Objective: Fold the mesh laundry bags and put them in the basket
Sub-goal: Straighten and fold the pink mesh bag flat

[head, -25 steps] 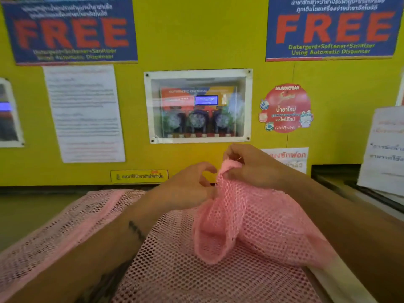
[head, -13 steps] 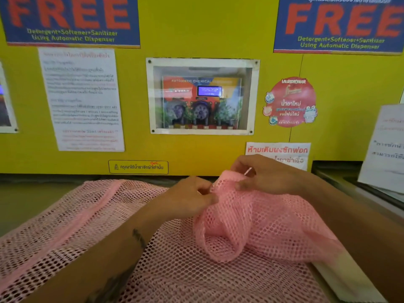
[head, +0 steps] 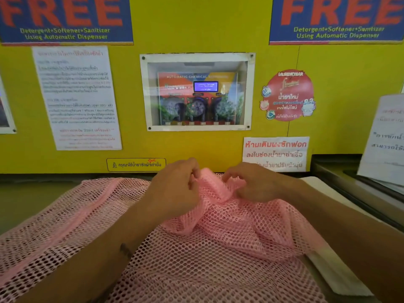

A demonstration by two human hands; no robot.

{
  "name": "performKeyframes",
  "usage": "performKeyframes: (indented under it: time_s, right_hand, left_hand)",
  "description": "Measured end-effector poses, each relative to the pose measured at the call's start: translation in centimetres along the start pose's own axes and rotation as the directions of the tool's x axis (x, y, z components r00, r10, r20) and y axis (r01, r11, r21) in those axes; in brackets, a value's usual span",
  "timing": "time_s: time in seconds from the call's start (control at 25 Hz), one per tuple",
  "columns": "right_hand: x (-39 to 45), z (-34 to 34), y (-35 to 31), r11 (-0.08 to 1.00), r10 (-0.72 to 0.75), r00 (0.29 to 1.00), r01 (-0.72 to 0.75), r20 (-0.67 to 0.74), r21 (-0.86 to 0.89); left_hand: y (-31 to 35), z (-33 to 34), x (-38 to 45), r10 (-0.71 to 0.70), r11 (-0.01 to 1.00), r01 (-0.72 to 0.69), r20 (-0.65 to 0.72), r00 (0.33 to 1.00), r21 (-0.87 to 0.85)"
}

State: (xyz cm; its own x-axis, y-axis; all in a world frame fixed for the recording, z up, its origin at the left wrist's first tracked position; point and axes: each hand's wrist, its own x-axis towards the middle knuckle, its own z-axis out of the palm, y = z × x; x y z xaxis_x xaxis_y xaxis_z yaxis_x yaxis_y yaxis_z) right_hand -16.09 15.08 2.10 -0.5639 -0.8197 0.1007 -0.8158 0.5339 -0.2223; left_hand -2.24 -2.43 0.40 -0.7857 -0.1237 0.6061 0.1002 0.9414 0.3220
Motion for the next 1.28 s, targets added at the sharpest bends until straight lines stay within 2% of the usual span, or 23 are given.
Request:
performKeyframes:
  time_s: [0.08, 0.12, 0.24, 0.32, 0.44, 0.56, 0.6, 0.68, 0.72, 0.8, 0.84, 0.88, 0.96, 1.04, 1.08, 1.12, 1.2, 1.28]
  right_hand:
    - [0.6, 0.8, -0.4, 0.998, -0.064, 0.995, 0.064, -0.083, 0.001]
    - [1.0, 0.9, -0.6, 0.994, -0.097, 0.987, 0.102, -0.129, 0.030]
    - [1.8, -0.1, -1.6, 0.941, -0.120, 0.952, 0.200, -0.283, 0.274]
    - [1.9, -1.2, -2.5, 0.883, -0.112, 0.931, 0.253, -0.347, 0.395]
    - [2.0, -2.0, -3.7, 0.839, -0.142, 0.936, 0.286, -0.322, 0.462]
    - [2.7, -1.5, -3.6, 0.907, -0.107, 0.987, 0.145, -0.118, 0.394]
    - [3.1, -1.2, -3.5, 0.937, -0.117, 0.987, 0.148, -0.113, 0.317]
    - [4.2, -1.2, -3.6, 0.961, -0.139, 0.963, 0.186, -0.229, 0.202]
    - [4.9, -1.4, -3.8, 0.965, -0.125, 0.939, 0.190, -0.320, 0.182]
    - [6.0, -2.3, -4.8, 0.955, -0.097, 0.885, 0.211, -0.456, 0.207]
    - [6.4, -2.8, -5.7, 0.939, -0.099, 0.874, 0.240, -0.475, 0.247]
    - [6.8, -3.1, -6.7, 0.920, -0.113, 0.877, 0.270, -0.467, 0.284]
    - [7.5, -3.0, -9.1, 0.896, -0.156, 0.887, 0.312, -0.436, 0.316]
    - [7.9, -2.3, -11.2, 0.894, -0.191, 0.884, 0.336, -0.426, 0.297]
    - [8.1, -2.0, -12.0, 0.895, -0.203, 0.882, 0.343, -0.425, 0.284]
    - [8.2, -1.8, -12.3, 0.899, -0.198, 0.886, 0.335, -0.419, 0.283]
    - [7.7, -2.2, -12.2, 0.907, -0.161, 0.912, 0.288, -0.378, 0.307]
    - [6.2, -2.8, -11.1, 0.912, -0.133, 0.960, 0.216, -0.246, 0.348]
  left_hand:
    - [1.2, 0.6, -0.6, 0.060, 0.995, -0.061, 0.017, 0.998, 0.081]
    - [1.5, 0.9, -0.7, 0.045, 0.989, -0.050, 0.040, 0.998, 0.136]
    - [1.6, 1.2, -0.5, -0.229, 0.933, 0.155, 0.204, 0.952, 0.324]
    - [1.3, 0.9, -0.2, -0.296, 0.904, 0.228, 0.147, 0.944, 0.362]
    - [0.2, -0.6, -0.2, -0.256, 0.951, 0.258, -0.029, 0.966, 0.169]
    - [-0.4, -3.9, -0.1, -0.324, 0.946, 0.324, -0.052, 0.945, -0.018]
    - [-0.8, -5.1, -0.1, -0.362, 0.932, 0.361, -0.039, 0.931, -0.042]
    - [-2.1, -7.5, -0.5, -0.455, 0.890, 0.456, 0.036, 0.890, 0.004]
    - [-2.8, -8.6, -0.8, -0.511, 0.859, 0.505, 0.112, 0.852, 0.082]
    - [-3.8, -10.1, -1.7, -0.577, 0.814, 0.524, 0.251, 0.777, 0.250]
    - [-3.8, -10.3, -2.1, -0.581, 0.811, 0.513, 0.292, 0.760, 0.280]
    - [-3.5, -10.2, -2.3, -0.544, 0.838, 0.487, 0.313, 0.778, 0.247]
    - [-2.3, -9.5, -1.8, -0.456, 0.884, 0.466, 0.282, 0.844, 0.035]
    - [-1.2, -8.2, -0.9, -0.428, 0.867, 0.474, 0.255, 0.867, -0.155]
    - [-1.2, -7.5, -0.4, -0.438, 0.854, 0.485, 0.239, 0.866, -0.191]
    - [-1.4, -6.9, -0.1, -0.454, 0.855, 0.488, 0.201, 0.868, -0.176]
    - [-2.8, -6.3, 0.6, -0.471, 0.882, 0.471, 0.030, 0.882, -0.014]
    - [-3.9, -6.6, 0.6, -0.444, 0.886, 0.456, -0.132, 0.886, 0.083]
